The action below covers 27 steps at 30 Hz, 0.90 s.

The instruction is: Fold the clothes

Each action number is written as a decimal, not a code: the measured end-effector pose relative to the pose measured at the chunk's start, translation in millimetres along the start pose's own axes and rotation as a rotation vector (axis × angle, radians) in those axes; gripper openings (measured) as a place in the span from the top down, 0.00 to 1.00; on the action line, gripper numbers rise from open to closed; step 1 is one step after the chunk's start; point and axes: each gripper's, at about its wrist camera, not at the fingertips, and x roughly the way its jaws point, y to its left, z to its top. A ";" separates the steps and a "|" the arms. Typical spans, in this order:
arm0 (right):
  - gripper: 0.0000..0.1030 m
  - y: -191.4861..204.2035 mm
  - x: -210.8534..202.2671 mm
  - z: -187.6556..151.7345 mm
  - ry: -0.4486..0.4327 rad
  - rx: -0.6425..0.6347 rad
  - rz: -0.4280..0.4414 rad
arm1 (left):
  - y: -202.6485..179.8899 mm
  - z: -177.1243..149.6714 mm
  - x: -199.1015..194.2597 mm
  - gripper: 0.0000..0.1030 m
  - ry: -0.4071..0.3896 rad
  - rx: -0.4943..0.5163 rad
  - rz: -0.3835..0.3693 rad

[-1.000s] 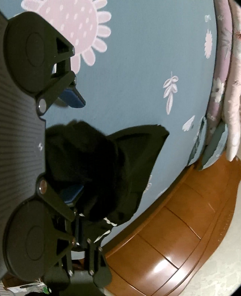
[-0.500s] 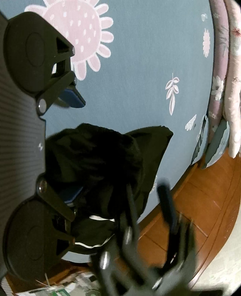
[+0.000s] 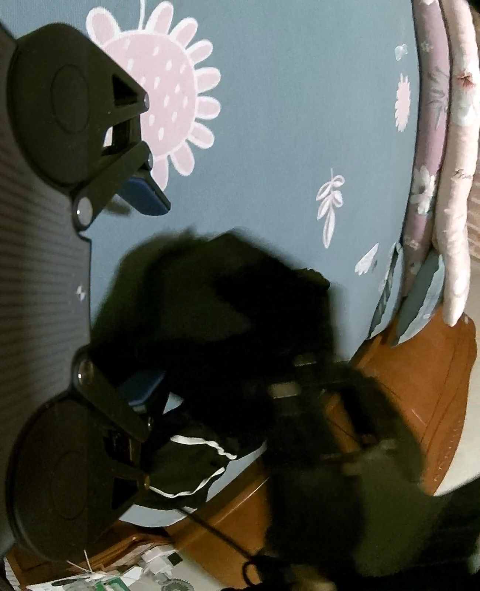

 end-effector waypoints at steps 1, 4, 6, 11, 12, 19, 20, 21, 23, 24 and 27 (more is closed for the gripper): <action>0.89 -4.3 -6.4 6.9 -0.041 0.017 -0.021 | 0.6 0.3 -1.9 0.13 -0.004 0.000 0.006; 0.89 -8.8 -12.0 18.5 -0.106 0.055 -0.030 | 7.3 1.9 -7.8 0.13 -0.018 -0.016 0.020; 0.88 -8.2 -10.1 22.4 -0.126 0.073 -0.013 | 14.2 3.2 -12.6 0.13 -0.030 -0.039 0.026; 0.81 -4.4 -2.0 29.2 -0.156 0.108 0.039 | 30.0 4.9 -26.9 0.13 -0.067 -0.088 0.032; 0.80 -1.4 2.5 27.2 -0.144 0.105 0.061 | 32.4 4.4 -29.2 0.13 -0.074 -0.098 0.024; 0.50 2.3 -10.9 16.4 -0.167 0.170 0.193 | 35.4 2.1 -29.5 0.10 -0.087 -0.145 -0.063; 0.50 0.9 -14.9 12.0 -0.168 0.179 0.203 | 35.5 2.7 -29.4 0.10 -0.090 -0.152 -0.077; 0.49 -0.3 -18.7 7.2 -0.167 0.187 0.210 | 35.7 3.0 -29.7 0.10 -0.094 -0.157 -0.096; 0.49 -2.9 -26.3 -2.3 -0.166 0.202 0.224 | 35.0 3.1 -31.3 0.09 -0.106 -0.160 -0.134; 0.48 -1.7 -26.7 -10.9 -0.161 0.208 0.212 | 36.3 2.9 -31.6 0.09 -0.113 -0.165 -0.148; 0.41 3.1 -26.4 -38.4 -0.141 0.224 0.166 | 38.9 3.2 -31.9 0.08 -0.125 -0.186 -0.171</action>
